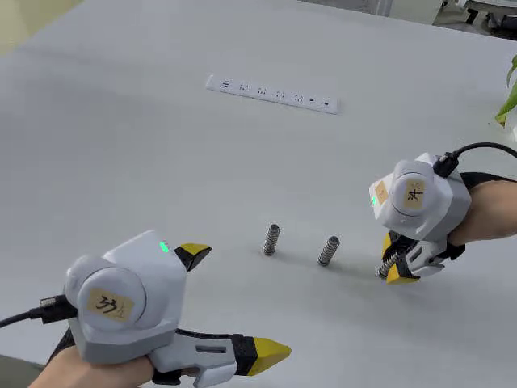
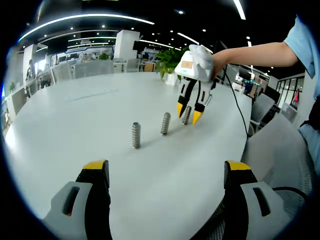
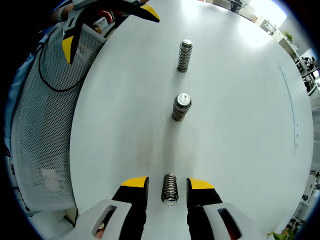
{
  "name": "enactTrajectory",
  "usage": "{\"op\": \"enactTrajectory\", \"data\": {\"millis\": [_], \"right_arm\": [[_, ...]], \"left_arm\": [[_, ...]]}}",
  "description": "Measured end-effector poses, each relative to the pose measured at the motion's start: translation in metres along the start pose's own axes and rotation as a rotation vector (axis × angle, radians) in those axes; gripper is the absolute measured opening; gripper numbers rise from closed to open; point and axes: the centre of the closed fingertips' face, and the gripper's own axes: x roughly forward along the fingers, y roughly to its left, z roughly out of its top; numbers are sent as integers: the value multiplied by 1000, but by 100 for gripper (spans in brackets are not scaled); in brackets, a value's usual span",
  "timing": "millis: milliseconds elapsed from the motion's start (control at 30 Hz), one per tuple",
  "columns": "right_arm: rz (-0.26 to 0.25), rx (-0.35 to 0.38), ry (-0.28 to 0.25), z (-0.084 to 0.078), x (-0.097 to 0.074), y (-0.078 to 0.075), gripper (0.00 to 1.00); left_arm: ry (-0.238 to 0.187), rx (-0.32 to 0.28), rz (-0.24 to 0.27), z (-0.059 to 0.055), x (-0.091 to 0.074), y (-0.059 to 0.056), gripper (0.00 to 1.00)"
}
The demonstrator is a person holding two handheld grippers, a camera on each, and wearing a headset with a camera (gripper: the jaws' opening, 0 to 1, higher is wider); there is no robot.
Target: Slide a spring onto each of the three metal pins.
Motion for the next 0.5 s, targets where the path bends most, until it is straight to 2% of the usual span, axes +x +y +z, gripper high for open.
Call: {"op": "enactTrajectory", "data": {"millis": [67,133,167,233,267,300,367,433,500], "right_arm": [[-45,-6,-24,2,0,-7,39],[-68,-1,-68,6,-1,-9,54],[-75,32,-90,8,-1,-8,65],[-97,79,-141,14,-2,-6,79],[-111,89,-180,19,-4,-6,83],[-125,118,-231,24,-6,-4,87],[-146,189,-301,30,-11,0,93],[-157,232,-349,33,-17,6,96],[-187,281,-418,36,-27,10,99]], "left_arm": [[0,4,0,0,0,-1,94],[0,6,-2,1,0,-2,94],[1,6,-3,0,0,-2,94],[6,10,-5,-1,0,-2,94],[7,15,-4,-1,0,-3,94],[5,18,-6,0,1,-3,94],[3,16,-11,1,2,-4,94],[-1,19,-15,2,2,-5,94],[-6,19,-11,3,2,-4,94]]}}
